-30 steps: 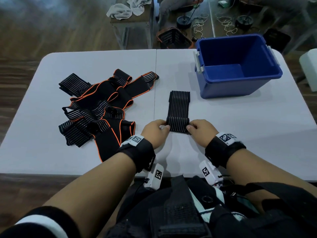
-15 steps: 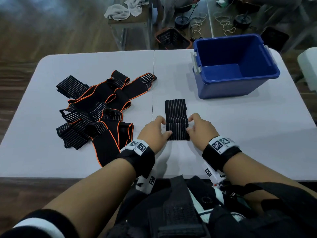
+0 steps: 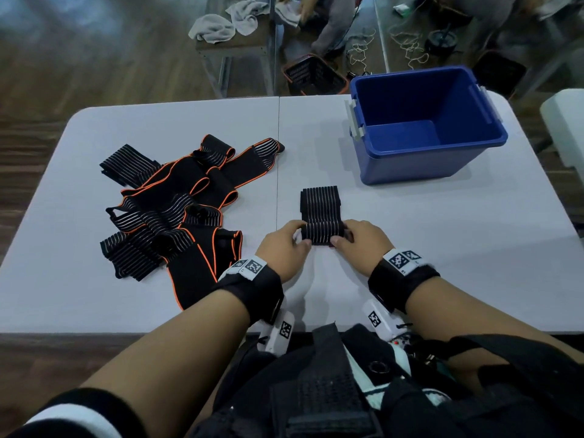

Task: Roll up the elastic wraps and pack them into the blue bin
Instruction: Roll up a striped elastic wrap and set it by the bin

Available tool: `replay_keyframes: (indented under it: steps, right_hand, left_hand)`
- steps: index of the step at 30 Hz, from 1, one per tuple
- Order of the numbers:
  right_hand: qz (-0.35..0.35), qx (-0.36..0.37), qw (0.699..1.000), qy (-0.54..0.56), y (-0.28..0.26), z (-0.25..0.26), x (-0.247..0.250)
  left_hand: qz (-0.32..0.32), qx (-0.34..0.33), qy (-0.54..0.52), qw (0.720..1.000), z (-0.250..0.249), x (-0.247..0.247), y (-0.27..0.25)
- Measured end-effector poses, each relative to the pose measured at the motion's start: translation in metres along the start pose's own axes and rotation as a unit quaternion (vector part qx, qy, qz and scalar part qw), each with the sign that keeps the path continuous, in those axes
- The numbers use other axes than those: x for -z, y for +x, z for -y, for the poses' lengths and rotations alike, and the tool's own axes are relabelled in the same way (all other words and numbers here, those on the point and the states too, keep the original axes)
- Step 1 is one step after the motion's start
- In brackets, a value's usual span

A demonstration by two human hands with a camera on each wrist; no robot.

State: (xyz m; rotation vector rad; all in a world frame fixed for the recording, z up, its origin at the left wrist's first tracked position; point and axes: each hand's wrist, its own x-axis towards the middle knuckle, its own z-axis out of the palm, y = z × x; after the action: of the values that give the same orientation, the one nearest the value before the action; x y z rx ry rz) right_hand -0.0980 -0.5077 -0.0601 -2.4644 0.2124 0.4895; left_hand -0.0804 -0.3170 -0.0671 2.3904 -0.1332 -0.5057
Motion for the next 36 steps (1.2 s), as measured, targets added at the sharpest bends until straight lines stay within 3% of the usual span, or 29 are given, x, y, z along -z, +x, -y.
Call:
replay_keyframes:
  steps: [6, 8, 13, 17, 21, 24, 28, 31, 33, 36]
  right_hand:
    - [-0.046, -0.076, 0.995, 0.037, -0.001, 0.007, 0.002]
    - [-0.055, -0.112, 0.987, 0.104, 0.0, 0.008, 0.002]
    - [-0.057, -0.156, 0.943, 0.289, 0.002, 0.009, 0.005]
    - [-0.059, -0.181, 0.868, 0.458, 0.006, 0.015, 0.002]
    - [-0.031, -0.17, 0.848, 0.5, 0.009, 0.018, 0.001]
    - [-0.017, -0.129, 0.854, 0.504, 0.007, 0.019, 0.005]
    - [-0.036, -0.024, 0.91, 0.412, 0.003, 0.021, 0.006]
    - [-0.042, 0.04, 0.933, 0.356, -0.001, 0.025, 0.01]
    - [-0.043, 0.071, 0.946, 0.314, -0.004, 0.028, 0.012]
    - [-0.034, 0.095, 0.959, 0.265, -0.007, 0.032, 0.014]
  left_hand:
    - [0.043, 0.04, 0.025, 0.998, -0.014, 0.003, 0.003]
    - [0.056, 0.048, 0.026, 0.997, -0.017, 0.004, 0.003]
    - [0.07, 0.067, 0.006, 0.995, -0.016, 0.005, 0.003]
    - [0.086, 0.079, -0.01, 0.993, -0.017, 0.005, 0.004]
    - [0.097, 0.096, -0.034, 0.99, -0.019, 0.007, 0.002]
    - [0.077, 0.086, -0.001, 0.993, -0.022, 0.011, -0.001]
    - [-0.048, 0.093, -0.051, 0.993, -0.018, 0.007, -0.006]
    - [-0.124, 0.04, -0.063, 0.99, -0.016, 0.009, -0.01]
    - [-0.142, -0.014, -0.058, 0.988, -0.015, 0.013, -0.011]
    - [-0.112, -0.061, -0.028, 0.991, -0.015, 0.015, -0.012]
